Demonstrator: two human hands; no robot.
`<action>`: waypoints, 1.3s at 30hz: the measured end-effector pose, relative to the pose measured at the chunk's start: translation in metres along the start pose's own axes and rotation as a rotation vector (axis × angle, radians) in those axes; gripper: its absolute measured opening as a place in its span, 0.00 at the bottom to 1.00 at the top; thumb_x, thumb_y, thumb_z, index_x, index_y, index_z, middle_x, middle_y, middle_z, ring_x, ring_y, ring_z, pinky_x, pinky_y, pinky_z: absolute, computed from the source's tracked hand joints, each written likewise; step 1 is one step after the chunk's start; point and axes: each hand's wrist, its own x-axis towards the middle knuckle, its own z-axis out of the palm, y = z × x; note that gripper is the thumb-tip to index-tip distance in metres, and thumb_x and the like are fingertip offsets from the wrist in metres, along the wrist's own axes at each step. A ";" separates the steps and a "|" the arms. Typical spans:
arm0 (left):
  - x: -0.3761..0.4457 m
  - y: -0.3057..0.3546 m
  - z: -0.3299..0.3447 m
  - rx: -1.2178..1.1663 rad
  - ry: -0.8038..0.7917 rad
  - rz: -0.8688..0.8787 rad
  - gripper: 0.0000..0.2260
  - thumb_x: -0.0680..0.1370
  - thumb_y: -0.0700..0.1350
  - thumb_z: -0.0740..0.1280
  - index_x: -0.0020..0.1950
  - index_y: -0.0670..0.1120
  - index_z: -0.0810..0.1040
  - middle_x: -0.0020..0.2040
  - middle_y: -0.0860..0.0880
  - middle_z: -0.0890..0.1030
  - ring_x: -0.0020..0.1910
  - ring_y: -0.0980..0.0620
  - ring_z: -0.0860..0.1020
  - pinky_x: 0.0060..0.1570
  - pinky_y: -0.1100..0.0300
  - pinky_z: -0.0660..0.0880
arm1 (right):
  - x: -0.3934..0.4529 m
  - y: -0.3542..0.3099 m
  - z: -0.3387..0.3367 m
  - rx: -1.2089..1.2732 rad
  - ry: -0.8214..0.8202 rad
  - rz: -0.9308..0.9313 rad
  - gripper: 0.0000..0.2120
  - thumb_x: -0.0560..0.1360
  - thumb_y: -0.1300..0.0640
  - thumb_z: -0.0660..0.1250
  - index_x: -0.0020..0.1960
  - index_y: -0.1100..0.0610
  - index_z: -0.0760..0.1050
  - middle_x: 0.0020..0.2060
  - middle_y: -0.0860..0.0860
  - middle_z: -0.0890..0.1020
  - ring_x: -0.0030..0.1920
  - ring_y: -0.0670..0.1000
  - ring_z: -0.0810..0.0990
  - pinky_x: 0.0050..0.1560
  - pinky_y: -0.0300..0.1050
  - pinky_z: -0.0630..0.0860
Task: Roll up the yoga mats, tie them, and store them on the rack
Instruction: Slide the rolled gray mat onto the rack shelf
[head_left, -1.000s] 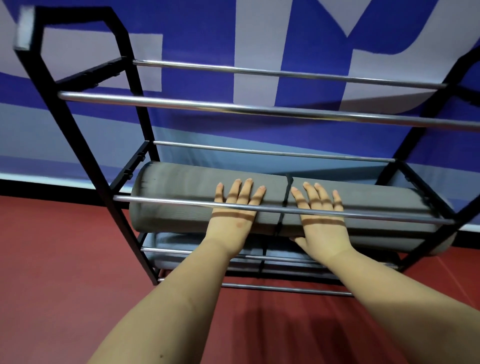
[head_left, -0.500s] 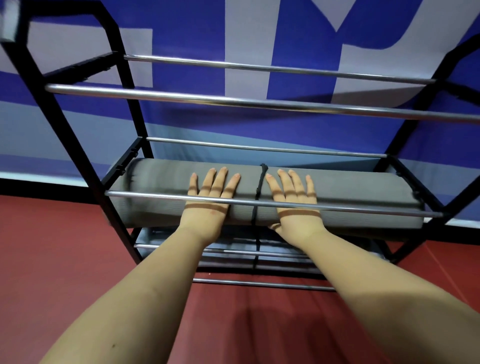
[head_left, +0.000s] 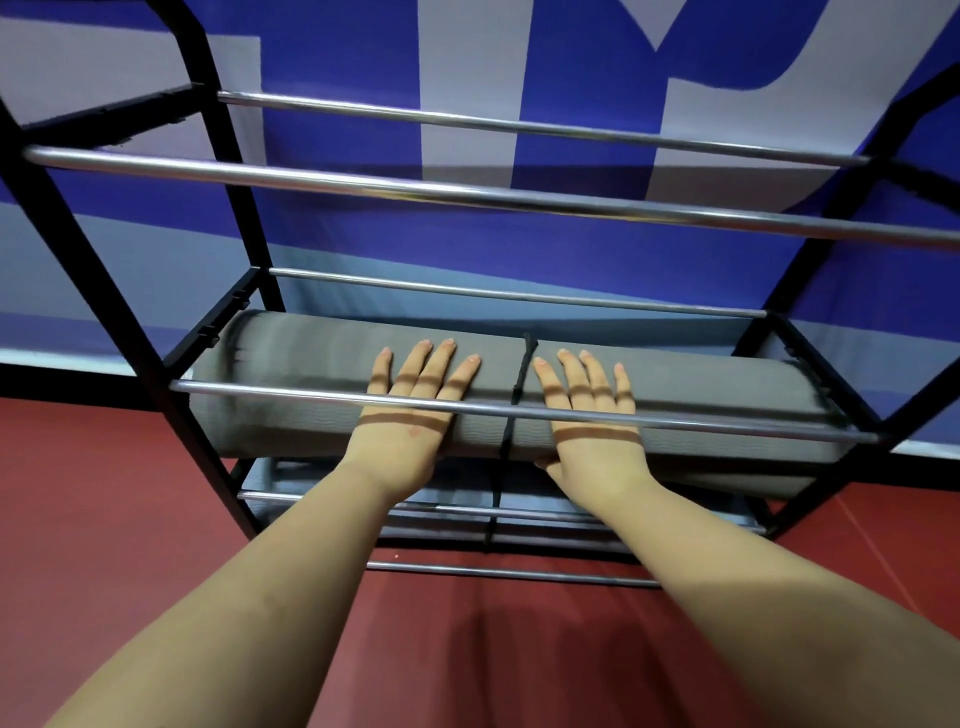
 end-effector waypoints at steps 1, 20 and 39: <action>0.001 0.002 0.001 -0.005 0.010 0.004 0.50 0.56 0.47 0.81 0.73 0.48 0.60 0.71 0.42 0.68 0.68 0.40 0.68 0.67 0.42 0.50 | 0.001 0.004 0.003 -0.020 0.032 0.005 0.54 0.56 0.46 0.81 0.75 0.59 0.60 0.72 0.62 0.64 0.71 0.65 0.63 0.70 0.65 0.52; -0.031 0.009 0.007 0.018 0.006 0.466 0.27 0.78 0.36 0.47 0.77 0.42 0.45 0.78 0.45 0.51 0.74 0.46 0.57 0.73 0.52 0.49 | -0.047 0.020 0.033 0.163 0.257 -0.515 0.23 0.65 0.58 0.72 0.59 0.57 0.74 0.53 0.54 0.81 0.51 0.54 0.77 0.49 0.45 0.68; 0.093 0.056 -0.303 -0.369 -0.930 0.005 0.23 0.79 0.49 0.61 0.74 0.51 0.63 0.69 0.47 0.71 0.67 0.47 0.69 0.64 0.56 0.66 | -0.014 0.065 -0.287 0.329 -0.679 -0.188 0.31 0.76 0.52 0.64 0.75 0.52 0.54 0.71 0.52 0.64 0.70 0.54 0.62 0.69 0.49 0.61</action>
